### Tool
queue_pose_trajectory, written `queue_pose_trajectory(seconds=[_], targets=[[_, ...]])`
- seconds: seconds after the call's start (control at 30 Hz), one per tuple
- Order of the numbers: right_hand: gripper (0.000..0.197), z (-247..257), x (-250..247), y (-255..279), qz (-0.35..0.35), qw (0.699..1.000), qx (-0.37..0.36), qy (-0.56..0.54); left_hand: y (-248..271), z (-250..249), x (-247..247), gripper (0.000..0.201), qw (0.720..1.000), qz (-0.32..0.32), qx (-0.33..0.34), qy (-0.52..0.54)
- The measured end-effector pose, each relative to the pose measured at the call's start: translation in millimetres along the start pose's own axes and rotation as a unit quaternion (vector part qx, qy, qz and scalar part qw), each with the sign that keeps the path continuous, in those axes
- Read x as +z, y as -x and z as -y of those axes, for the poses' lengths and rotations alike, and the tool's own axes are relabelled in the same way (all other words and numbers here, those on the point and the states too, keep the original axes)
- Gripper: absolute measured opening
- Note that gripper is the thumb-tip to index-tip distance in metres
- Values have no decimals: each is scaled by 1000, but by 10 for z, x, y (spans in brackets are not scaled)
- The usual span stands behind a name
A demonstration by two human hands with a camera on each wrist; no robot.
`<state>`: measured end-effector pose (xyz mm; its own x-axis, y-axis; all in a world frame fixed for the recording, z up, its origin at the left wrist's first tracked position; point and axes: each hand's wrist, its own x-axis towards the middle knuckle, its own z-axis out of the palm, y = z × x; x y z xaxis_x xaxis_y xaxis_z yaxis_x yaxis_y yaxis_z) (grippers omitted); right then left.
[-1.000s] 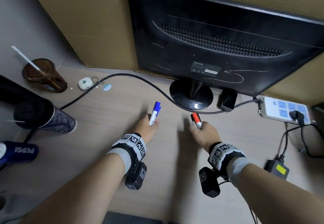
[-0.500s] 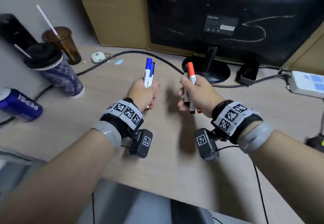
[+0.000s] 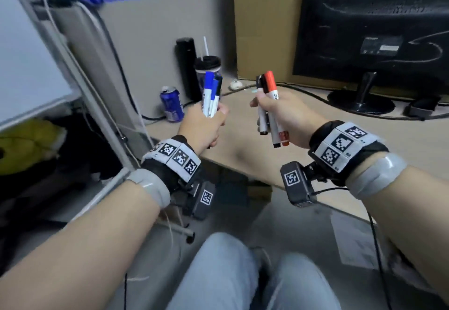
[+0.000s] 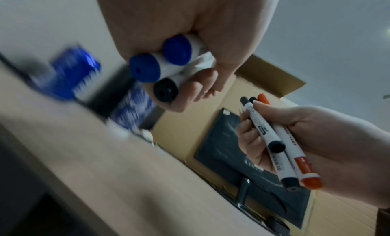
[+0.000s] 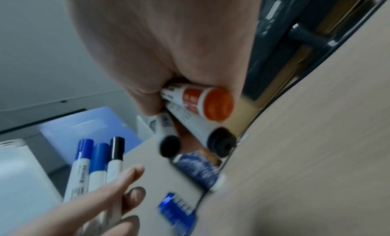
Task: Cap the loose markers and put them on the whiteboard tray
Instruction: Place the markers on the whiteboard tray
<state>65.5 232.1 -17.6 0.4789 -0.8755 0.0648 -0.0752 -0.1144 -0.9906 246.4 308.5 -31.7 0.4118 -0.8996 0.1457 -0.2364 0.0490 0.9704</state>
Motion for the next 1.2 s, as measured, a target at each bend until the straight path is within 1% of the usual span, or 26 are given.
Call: queue_pose_trajectory(seconds=[0.07, 0.2, 0.27, 0.33, 0.43, 0.5, 0.57, 0.73, 0.83, 0.97, 1.03, 1.1, 1.2], targets=[[35, 237, 434, 77, 17, 999, -33, -4, 190, -171, -462, 10, 999, -25, 26, -6], [33, 726, 1323, 201, 42, 995, -88, 2, 634, -458, -1424, 19, 992, -100, 75, -26], [33, 937, 1784, 278, 83, 990, -114, -1, 880, -532, -1932, 24, 984, -147, 90, -43], [37, 1127, 2265, 365, 119, 982, -150, -2, 1148, -552, -2423, 22, 976, -192, 89, -49], [34, 1397, 2989, 525, 147, 969, -197, 1, 1575, -535, -3095, 21, 954, -281, 89, -57], [35, 1542, 3430, 638, 152, 962, -227, -1, 1860, -499, -3488, 18, 932, -340, 94, -81], [30, 1643, 3830, 778, 166, 952, -258, 4, 2154, -473, -3825, 18, 908, -394, 91, -108], [29, 1759, 4781, 1122, 227, 925, -297, 68, 2885, -439, -4532, 19, 841, -513, 80, -153], [29, 1789, 5276, 1341, 260, 905, -320, 110, 3305, -348, -4901, 17, 804, -568, 51, -168], [24, 1752, 5775, 1583, 300, 873, -354, 147, 3740, -161, -5181, 26, 783, -591, 21, -192], [24, 1725, 5985, 1669, 318, 848, -388, 173, 3889, -74, -5256, 27, 772, -605, 9, -193], [24, 1699, 6159, 1737, 322, 819, -427, 207, 3994, -11, -5321, 27, 762, -617, -7, -195], [25, 1618, 6398, 1786, 312, 788, -467, 252, 4068, 75, -5405, 27, 757, -620, -26, -207]])
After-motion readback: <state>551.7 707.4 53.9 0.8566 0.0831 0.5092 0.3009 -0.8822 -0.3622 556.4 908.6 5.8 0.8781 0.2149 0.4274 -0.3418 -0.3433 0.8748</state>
